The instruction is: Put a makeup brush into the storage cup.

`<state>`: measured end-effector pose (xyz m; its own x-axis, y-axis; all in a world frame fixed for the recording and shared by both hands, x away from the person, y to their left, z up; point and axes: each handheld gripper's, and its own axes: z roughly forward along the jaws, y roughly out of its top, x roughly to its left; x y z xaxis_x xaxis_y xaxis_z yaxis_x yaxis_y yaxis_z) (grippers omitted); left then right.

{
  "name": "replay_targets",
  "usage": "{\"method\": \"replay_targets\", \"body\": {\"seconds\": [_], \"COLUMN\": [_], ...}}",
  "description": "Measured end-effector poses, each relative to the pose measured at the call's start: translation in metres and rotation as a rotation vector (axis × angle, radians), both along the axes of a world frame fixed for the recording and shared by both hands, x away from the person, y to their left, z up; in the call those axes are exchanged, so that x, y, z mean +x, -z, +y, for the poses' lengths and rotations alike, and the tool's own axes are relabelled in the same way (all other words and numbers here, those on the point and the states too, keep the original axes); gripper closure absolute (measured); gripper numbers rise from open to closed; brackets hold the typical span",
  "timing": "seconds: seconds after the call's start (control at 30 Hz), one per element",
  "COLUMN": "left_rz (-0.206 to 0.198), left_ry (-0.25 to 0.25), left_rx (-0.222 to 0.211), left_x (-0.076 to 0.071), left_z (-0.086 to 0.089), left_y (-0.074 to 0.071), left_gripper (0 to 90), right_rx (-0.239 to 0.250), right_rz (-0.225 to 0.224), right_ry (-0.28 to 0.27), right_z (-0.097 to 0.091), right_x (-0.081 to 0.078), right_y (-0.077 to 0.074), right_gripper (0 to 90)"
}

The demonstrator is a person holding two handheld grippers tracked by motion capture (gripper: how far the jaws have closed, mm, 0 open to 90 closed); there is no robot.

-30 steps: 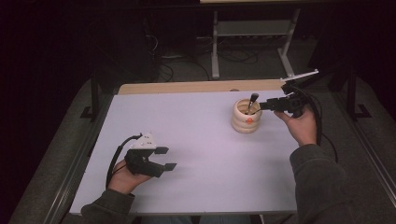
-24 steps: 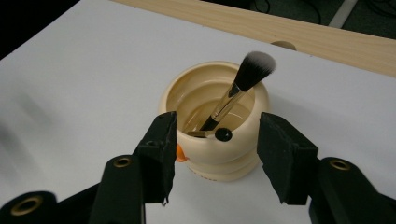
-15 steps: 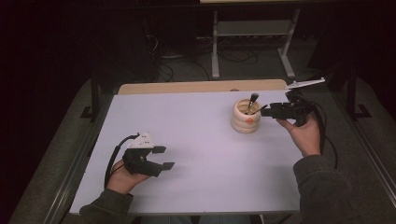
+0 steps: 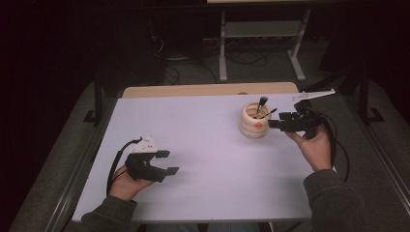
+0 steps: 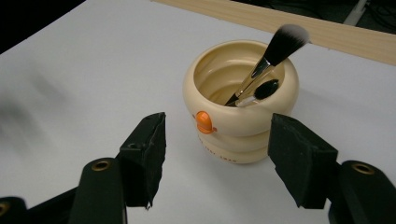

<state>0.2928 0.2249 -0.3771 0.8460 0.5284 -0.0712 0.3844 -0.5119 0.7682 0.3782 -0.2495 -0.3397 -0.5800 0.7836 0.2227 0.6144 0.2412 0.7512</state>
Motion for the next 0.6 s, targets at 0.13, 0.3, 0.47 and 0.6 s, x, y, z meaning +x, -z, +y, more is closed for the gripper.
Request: {"method": "replay_targets", "body": {"seconds": [0.13, 0.3, 0.47, 0.6], "left_rz": [-0.001, -0.002, -0.001, 0.000], "left_ry": [-0.009, -0.012, -0.020, -0.023], "left_rx": [-0.004, -0.003, -0.002, -0.003], "left_x": [0.000, 0.000, 0.001, 0.001], "left_z": [0.001, 0.001, 0.002, 0.002], "left_y": [0.001, 0.001, 0.002, 0.003], "left_gripper": [30.0, 29.4, 28.4, 28.1], "right_rx": [-0.001, 0.000, -0.001, 0.003], "right_rz": [-0.006, -0.009, -0.016, -0.011], "right_ry": [-0.003, -0.002, -0.008, -0.006], "right_z": [0.001, 0.002, 0.003, 0.003], "right_x": [-0.003, -0.008, -0.012, -0.015], "right_y": [0.002, 0.005, 0.007, 0.009], "right_gripper": [34.9, 34.1, 32.7, 31.9]}}
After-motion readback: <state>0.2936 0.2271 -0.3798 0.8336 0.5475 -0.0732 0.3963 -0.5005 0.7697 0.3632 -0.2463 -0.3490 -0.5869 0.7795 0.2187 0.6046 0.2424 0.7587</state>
